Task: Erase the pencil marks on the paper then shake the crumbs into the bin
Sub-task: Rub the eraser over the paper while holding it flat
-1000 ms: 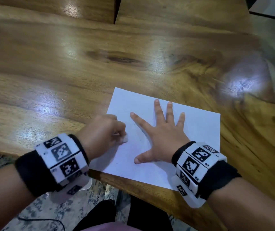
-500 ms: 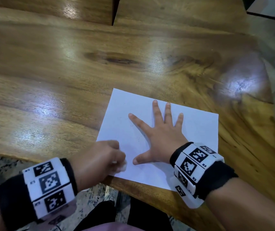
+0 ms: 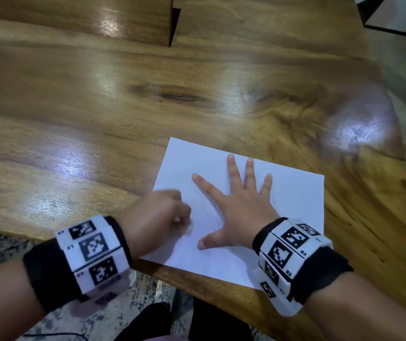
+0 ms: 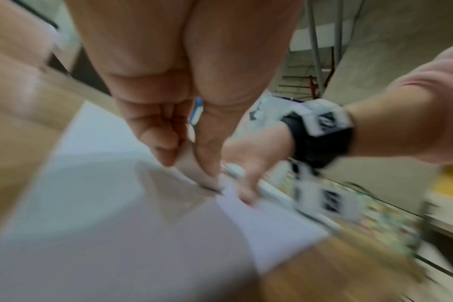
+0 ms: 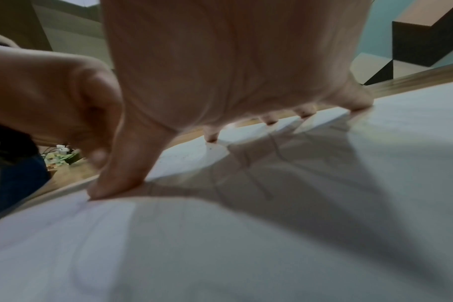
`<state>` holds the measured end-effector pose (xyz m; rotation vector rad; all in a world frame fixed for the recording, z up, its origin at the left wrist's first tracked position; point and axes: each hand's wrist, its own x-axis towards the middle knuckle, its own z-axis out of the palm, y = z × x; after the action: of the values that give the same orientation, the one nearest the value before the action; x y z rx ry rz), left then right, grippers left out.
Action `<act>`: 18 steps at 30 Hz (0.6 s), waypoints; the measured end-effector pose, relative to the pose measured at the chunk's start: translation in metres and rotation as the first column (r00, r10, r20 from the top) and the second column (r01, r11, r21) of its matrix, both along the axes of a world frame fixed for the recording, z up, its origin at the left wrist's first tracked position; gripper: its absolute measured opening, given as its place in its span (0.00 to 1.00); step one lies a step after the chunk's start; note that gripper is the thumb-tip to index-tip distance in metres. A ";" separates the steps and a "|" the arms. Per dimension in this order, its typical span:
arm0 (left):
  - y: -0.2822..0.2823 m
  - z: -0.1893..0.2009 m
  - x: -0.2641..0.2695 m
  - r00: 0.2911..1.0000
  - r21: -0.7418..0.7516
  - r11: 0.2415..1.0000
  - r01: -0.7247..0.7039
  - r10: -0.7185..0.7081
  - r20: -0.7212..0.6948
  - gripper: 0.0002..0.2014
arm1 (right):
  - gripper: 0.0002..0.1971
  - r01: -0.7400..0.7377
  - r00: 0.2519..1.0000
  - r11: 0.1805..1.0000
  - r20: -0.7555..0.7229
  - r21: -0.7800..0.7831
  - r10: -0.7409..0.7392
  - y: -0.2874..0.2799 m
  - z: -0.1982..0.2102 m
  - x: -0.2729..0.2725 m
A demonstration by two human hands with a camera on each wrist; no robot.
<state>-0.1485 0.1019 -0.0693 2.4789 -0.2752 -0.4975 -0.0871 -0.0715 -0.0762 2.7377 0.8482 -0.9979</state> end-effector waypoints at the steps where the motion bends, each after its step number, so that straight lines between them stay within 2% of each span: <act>1: 0.003 0.000 0.006 0.997 0.007 0.999 -0.053 0.052 0.056 0.01 | 0.61 0.000 1.000 1.000 0.000 0.004 0.000 0.000 0.000 0.000; 7: 0.001 0.001 0.005 0.989 0.012 0.993 -0.116 0.114 0.093 0.06 | 0.65 0.014 1.000 0.998 -0.016 0.064 -0.013 -0.015 0.004 0.007; 9: 0.000 0.003 0.007 0.990 0.042 0.991 -0.129 0.127 0.054 0.09 | 0.65 0.007 1.000 0.996 -0.024 0.087 -0.005 -0.025 0.007 0.011; 12: -0.001 0.012 0.023 0.993 0.118 0.987 -0.110 0.115 -0.034 0.05 | 0.64 -0.020 1.000 0.995 -0.016 0.093 0.021 -0.030 0.009 0.012; 18: -0.017 0.016 0.063 0.945 0.093 0.942 -0.323 0.316 0.081 0.09 | 0.65 -0.025 0.999 0.998 0.022 0.057 0.024 -0.024 0.003 0.008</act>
<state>-0.0859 0.0846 -0.0535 2.5780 0.1329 -0.3004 -0.0792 -0.0959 -0.0728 2.7732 0.9185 -0.9535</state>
